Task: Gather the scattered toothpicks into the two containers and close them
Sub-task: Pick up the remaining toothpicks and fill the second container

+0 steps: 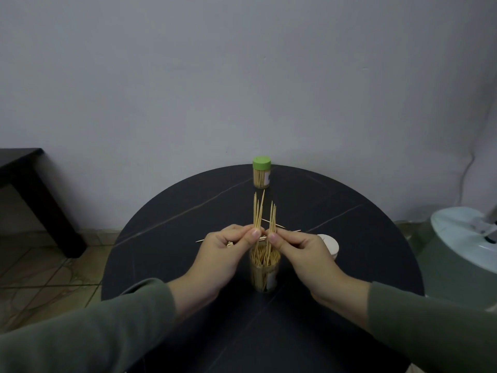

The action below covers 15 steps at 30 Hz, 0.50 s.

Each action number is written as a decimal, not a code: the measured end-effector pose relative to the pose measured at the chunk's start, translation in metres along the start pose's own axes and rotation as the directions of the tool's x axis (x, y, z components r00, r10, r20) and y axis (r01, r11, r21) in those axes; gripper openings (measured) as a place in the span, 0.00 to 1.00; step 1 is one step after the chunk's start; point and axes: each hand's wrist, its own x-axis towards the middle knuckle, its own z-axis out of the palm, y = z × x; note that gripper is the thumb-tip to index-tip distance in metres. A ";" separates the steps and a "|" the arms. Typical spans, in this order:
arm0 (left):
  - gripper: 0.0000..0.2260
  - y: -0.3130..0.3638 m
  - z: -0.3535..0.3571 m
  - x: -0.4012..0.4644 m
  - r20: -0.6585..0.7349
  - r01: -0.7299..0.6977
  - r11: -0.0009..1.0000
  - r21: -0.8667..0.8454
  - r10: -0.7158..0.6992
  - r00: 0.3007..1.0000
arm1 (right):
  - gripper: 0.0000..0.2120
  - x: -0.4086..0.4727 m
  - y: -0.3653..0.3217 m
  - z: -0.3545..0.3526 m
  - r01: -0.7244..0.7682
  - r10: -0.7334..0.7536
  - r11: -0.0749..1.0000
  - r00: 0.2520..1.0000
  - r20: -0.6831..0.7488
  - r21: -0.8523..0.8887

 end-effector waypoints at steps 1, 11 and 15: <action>0.11 -0.001 0.000 -0.001 0.004 0.002 1.000 0.012 -0.002 1.000 | 0.10 0.000 0.000 0.000 0.000 0.000 1.000 1.000 -0.001 0.004; 0.10 -0.006 -0.008 -0.002 0.021 -0.056 0.968 0.246 0.053 0.998 | 0.08 -0.001 0.003 0.001 0.029 -0.027 0.998 0.999 -0.027 0.051; 0.12 -0.003 -0.016 0.003 0.110 -0.119 0.899 0.422 0.080 0.991 | 0.09 -0.001 0.004 0.000 0.041 -0.040 0.998 0.999 -0.013 0.051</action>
